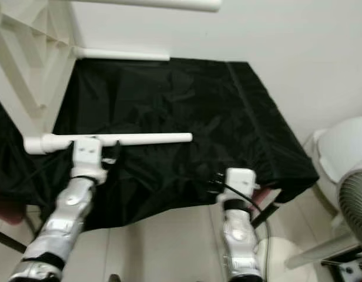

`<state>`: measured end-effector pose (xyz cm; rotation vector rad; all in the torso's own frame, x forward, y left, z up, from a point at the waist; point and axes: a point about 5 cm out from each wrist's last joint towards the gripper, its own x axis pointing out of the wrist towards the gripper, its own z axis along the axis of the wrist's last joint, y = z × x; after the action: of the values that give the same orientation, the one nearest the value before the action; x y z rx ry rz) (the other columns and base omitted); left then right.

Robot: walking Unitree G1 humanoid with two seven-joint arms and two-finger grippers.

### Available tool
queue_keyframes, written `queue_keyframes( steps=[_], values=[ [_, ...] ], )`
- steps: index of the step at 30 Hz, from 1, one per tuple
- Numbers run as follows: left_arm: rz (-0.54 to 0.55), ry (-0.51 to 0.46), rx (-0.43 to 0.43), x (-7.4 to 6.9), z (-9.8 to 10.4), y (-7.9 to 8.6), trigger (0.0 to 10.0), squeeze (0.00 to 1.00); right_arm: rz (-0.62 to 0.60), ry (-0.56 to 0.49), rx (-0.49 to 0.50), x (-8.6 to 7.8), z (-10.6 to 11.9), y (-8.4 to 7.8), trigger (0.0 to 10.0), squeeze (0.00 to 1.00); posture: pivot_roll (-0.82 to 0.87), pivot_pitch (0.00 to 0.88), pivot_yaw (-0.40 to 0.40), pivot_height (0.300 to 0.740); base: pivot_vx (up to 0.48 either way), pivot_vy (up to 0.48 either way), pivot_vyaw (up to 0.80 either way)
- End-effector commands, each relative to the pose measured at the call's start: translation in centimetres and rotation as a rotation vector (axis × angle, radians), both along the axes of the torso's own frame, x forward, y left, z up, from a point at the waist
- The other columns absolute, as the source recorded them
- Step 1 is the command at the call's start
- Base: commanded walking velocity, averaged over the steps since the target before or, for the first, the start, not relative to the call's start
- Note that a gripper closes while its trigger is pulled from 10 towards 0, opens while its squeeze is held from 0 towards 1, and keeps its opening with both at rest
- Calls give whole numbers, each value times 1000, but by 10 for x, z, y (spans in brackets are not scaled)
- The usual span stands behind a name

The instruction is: Building children table

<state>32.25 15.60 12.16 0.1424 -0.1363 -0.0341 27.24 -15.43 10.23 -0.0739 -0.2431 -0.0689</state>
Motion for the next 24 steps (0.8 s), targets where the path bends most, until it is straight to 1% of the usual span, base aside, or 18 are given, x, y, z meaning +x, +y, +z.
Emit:
queue_keyframes(
  steps=[1, 11, 18, 22, 24],
  values=[
    [-14, -13, 13, -1, 1, -9, 10000, 0, -31, 8, -9, -1, -3, -10, 10000, 0, 20, 73, -10, 740, 0, 0, 0],
    [-25, -31, 30, -5, 0, -16, 10000, 0, -7, 13, -45, -2, -3, -9, 10000, 0, 18, 67, -21, 740, 0, 0, 0],
    [-26, -44, 54, -7, 1, -17, 10000, 0, -7, 17, -42, -3, -4, -10, 10000, 0, 18, 65, -24, 740, 0, 0, 449],
    [-23, -47, 38, -8, 1, -17, 10000, 0, -9, 12, -21, -2, -3, -12, 10000, 0, 16, 56, -29, 740, 0, 0, 0],
    [-23, -53, 41, -8, 1, -17, 10000, 0, -9, 9, -50, 0, -2, -12, 10000, 0, 18, 51, -33, 740, 0, 0, 0]
  ],
)
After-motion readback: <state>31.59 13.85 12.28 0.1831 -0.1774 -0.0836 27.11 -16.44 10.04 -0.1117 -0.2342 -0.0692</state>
